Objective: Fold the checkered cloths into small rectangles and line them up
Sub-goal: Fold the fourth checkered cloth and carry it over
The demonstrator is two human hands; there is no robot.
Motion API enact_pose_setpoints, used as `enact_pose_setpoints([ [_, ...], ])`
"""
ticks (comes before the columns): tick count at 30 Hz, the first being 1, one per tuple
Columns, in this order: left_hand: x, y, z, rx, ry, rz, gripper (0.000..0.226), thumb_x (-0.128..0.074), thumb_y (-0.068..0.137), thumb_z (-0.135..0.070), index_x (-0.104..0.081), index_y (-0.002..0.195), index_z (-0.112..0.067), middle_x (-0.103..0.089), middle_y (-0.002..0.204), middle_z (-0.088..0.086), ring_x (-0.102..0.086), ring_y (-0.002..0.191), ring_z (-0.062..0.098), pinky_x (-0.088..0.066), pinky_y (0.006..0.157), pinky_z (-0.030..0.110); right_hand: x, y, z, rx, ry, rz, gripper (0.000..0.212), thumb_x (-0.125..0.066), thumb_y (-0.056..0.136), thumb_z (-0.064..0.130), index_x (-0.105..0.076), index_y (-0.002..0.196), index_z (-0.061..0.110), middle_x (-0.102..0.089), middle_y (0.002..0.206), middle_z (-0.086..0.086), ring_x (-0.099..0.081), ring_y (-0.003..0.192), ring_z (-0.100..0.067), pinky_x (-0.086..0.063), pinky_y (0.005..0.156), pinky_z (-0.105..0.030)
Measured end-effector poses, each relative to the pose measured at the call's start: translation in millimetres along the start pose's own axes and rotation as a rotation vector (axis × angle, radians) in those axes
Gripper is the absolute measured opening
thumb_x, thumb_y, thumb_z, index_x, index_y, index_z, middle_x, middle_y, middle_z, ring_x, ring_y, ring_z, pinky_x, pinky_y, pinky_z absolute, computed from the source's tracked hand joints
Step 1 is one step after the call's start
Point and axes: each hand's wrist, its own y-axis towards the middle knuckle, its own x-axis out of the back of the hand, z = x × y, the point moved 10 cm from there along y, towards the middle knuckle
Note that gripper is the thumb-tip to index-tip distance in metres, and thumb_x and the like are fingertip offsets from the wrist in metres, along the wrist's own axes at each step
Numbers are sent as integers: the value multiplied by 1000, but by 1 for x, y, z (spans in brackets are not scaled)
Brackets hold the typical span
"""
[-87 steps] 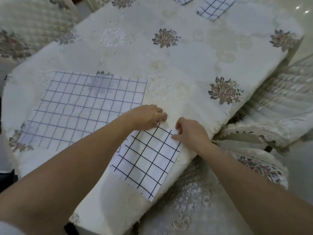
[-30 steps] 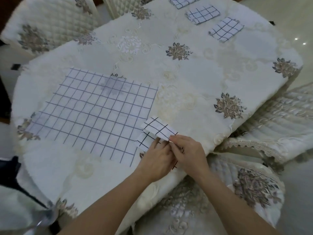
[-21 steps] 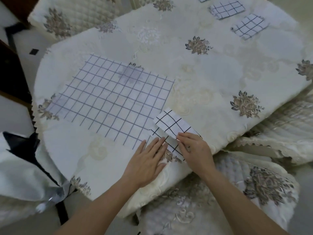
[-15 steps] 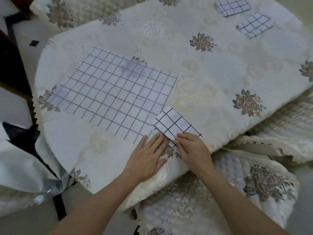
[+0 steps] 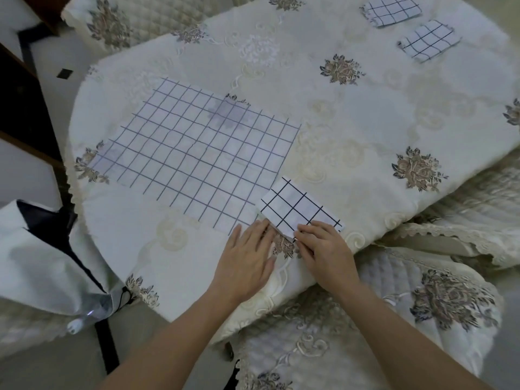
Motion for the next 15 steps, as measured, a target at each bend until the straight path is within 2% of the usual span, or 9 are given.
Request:
enact_pose_setpoints([
  [1,11,-1,5,37,-42,-80,48,-44,97,-37,-52,138,-13,-48,145,7,-47,133,24,-35,112,45,0,0,1,4,-7,-8,19,-69,90,21,-78,105,15,-73,113,-1,-61,110,-28,-55,91,-42],
  [3,35,6,10,56,-118,-249,34,-51,91,-24,-60,122,-12,-57,128,7,-55,117,25,-41,101,40,1,0,3,6,-12,-20,20,-65,91,24,-78,104,15,-73,112,-2,-61,109,-29,-55,90,-41],
  [6,51,43,0,-19,-161,-331,34,-55,86,-14,-61,120,-9,-57,128,11,-54,117,28,-42,98,40,0,0,8,14,-15,-26,21,-62,92,26,-77,102,15,-72,112,-2,-60,109,-29,-54,90,-41],
  [8,45,76,-17,-117,-145,-263,42,-52,90,-15,-57,131,-9,-50,143,12,-49,129,29,-41,106,43,1,-1,10,18,-18,-34,18,-64,91,24,-76,100,15,-71,111,-3,-60,109,-30,-52,91,-42],
  [11,11,112,-35,-254,-16,-57,54,-24,102,-32,-38,151,-14,-27,162,6,-25,149,24,-26,120,46,4,0,12,20,-22,-47,17,-63,92,25,-75,94,13,-70,108,-5,-59,108,-31,-50,94,-42],
  [13,-10,121,-33,-307,67,24,58,-13,104,-39,-23,157,-19,-14,166,2,-12,153,21,-18,122,46,4,0,12,14,-28,-39,21,-60,92,27,-77,98,15,-70,108,-4,-59,109,-29,-49,97,-39],
  [15,-19,124,-27,-325,76,45,58,-11,105,-43,-14,159,-24,-8,167,1,-6,154,20,-13,123,45,7,1,10,3,-22,-50,23,-59,92,28,-77,100,16,-71,105,-2,-59,107,-26,-49,96,-37],
])
